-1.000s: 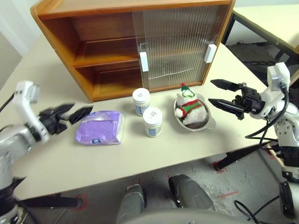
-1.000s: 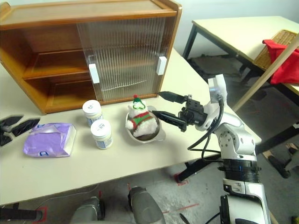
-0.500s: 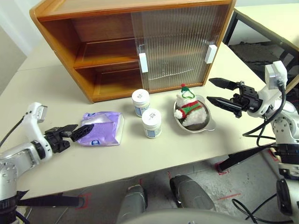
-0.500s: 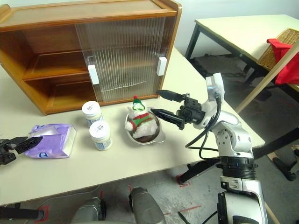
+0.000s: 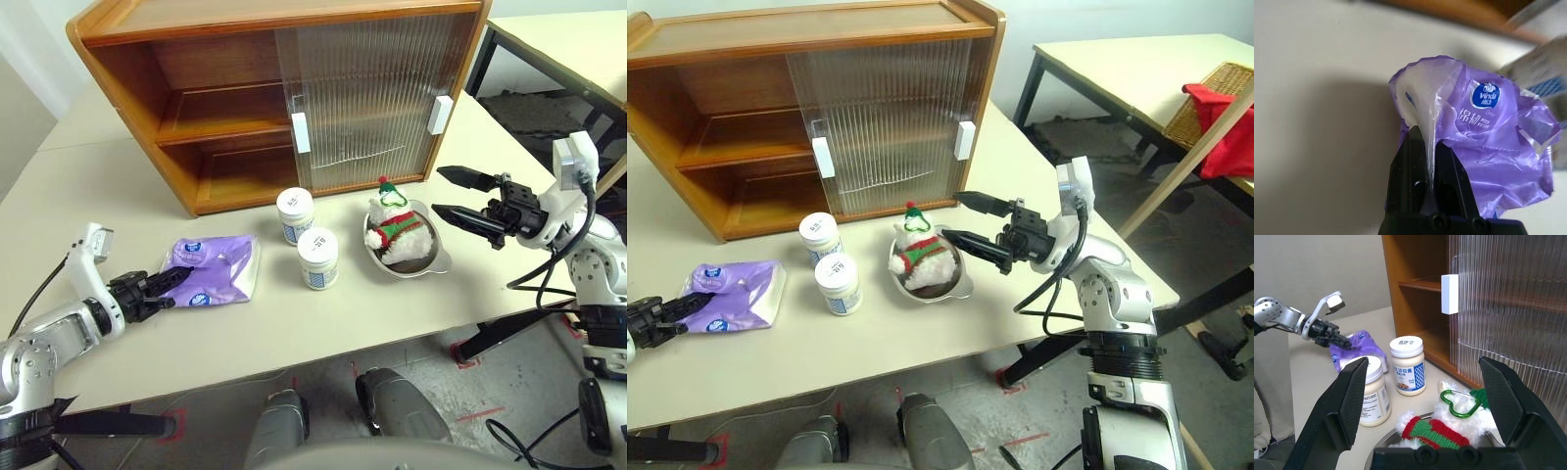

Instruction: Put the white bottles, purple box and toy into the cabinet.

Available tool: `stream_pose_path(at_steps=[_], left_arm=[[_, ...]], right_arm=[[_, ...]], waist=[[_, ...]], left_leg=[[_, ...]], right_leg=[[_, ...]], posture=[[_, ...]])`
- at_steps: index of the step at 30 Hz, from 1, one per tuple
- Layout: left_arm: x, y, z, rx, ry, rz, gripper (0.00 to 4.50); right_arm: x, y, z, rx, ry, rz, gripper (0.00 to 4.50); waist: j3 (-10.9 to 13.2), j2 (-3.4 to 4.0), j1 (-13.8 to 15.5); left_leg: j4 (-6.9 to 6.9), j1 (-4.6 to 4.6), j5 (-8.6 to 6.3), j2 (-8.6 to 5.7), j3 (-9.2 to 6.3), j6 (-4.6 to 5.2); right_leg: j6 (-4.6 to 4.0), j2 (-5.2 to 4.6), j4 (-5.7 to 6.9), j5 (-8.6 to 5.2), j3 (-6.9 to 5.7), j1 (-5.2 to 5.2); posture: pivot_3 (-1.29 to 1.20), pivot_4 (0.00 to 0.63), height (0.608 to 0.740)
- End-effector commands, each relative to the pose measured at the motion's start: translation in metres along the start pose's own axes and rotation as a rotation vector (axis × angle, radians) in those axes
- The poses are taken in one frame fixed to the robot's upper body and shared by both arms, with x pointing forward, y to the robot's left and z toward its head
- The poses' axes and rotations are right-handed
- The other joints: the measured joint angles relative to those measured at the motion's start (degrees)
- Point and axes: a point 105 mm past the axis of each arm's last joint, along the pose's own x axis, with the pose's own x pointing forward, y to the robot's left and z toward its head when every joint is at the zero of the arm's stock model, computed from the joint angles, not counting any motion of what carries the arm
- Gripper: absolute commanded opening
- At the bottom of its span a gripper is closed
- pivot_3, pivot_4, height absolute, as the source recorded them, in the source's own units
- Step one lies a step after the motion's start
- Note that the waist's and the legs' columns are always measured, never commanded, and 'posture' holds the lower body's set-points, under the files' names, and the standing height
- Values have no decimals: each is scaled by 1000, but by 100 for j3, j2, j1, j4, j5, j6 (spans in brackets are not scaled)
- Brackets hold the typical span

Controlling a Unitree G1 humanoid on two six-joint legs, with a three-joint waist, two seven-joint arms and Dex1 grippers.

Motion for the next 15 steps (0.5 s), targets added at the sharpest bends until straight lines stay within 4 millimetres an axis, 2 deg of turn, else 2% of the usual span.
stream_pose_path(at_steps=[1, 8, 12, 15], left_arm=[[-5, -9, 18, -41, -94, -41, 12], [-2, -39, 57, -72, -286, -139, 12], [10, -63, 86, -79, -395, -194, 12], [25, -73, 104, -63, -451, -147, 12]], right_arm=[[3, 1, 0, -17, 11, 16, 4500], [4, 0, 1, -18, 13, 24, 4500], [8, -1, 2, -20, 7, 36, 4500], [9, -1, 3, -23, 2, 43, 4500]], waist=[[-1, -2, 0], [-2, -4, 54], [-2, -10, 121], [-6, -17, 163]], left_leg=[[0, 1, 0, 1, 0, 0], [1, 14, 1, -5, 6, -1], [3, 53, 1, -13, 13, 0], [10, 65, 3, -21, 20, 2]], right_leg=[[0, 0, 0, 0, 0, 1], [0, 0, -1, 0, 2, 19], [10, 1, -3, -6, 4, 58], [14, 4, -3, -8, 2, 75]], posture=[[-219, 71, 740], [-203, 72, 740], [-200, 64, 740], [-202, 61, 740]])
